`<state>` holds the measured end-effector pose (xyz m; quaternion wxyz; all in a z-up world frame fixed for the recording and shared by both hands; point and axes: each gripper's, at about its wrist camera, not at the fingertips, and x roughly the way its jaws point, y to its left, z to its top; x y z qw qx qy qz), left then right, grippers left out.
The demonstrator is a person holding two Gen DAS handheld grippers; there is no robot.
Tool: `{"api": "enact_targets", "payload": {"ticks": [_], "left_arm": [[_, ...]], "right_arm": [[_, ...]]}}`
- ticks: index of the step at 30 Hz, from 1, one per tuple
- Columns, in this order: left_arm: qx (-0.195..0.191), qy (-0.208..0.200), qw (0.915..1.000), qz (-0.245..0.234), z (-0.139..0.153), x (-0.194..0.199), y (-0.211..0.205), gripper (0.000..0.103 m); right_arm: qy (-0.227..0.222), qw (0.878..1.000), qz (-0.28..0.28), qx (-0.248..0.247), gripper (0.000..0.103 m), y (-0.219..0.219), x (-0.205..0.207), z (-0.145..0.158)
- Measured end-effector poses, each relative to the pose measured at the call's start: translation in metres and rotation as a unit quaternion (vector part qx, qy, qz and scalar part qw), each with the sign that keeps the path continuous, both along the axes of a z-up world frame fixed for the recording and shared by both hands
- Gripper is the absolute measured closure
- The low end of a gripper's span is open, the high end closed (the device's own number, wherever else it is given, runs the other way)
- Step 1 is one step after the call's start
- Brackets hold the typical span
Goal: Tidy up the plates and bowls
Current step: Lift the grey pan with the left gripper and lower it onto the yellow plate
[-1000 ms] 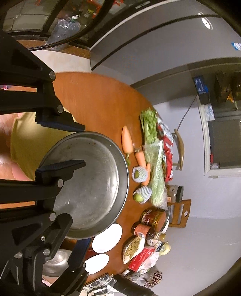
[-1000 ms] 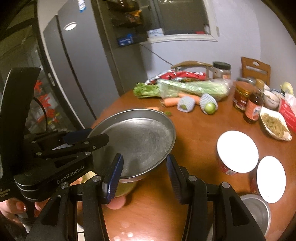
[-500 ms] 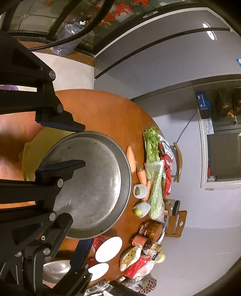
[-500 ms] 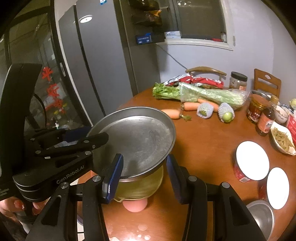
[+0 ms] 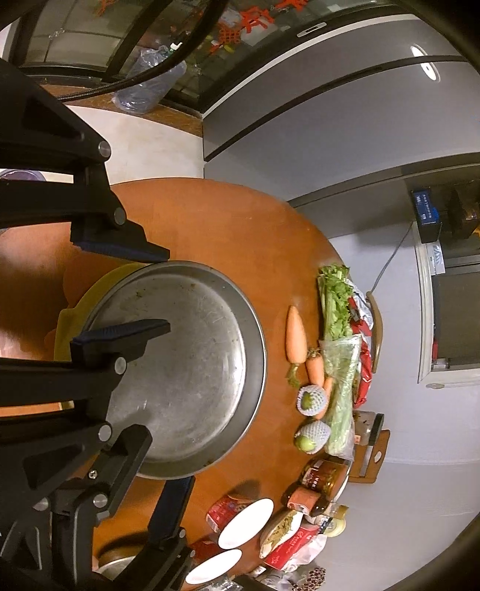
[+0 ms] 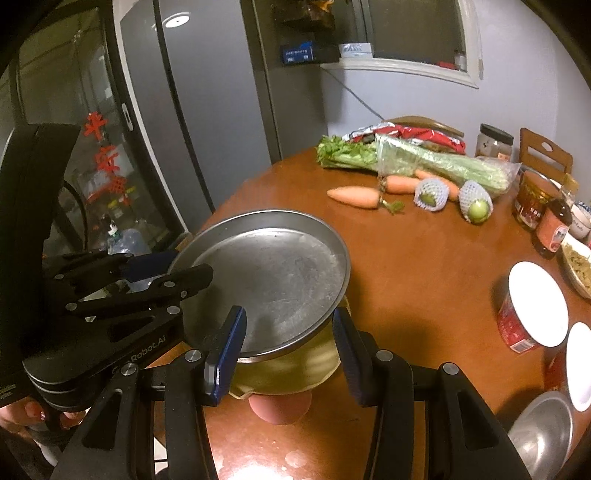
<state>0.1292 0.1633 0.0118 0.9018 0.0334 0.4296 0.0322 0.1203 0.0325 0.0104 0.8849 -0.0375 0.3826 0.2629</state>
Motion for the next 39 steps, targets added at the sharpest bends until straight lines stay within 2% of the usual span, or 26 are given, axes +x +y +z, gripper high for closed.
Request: {"api": "enact_targets", "payload": {"ticks": [9, 29, 39], "left_arm": [[-0.002, 0.013, 0.9999, 0.0, -0.016, 0.003, 0.0, 0.072], [0.011, 0.022, 0.9997, 0.004, -0.03, 0.005, -0.003, 0.072], [0.005, 0.024, 0.9997, 0.004, -0.032, 0.007, -0.001, 0.072]], "right_arm": [[-0.002, 1.0, -0.001, -0.021, 0.053, 0.004, 0.005, -0.014], [0.018, 0.999, 0.007, -0.031, 0.052, 0.005, 0.013, -0.036], [0.025, 0.999, 0.012, -0.033, 0.053, 0.006, 0.012, -0.038]]}}
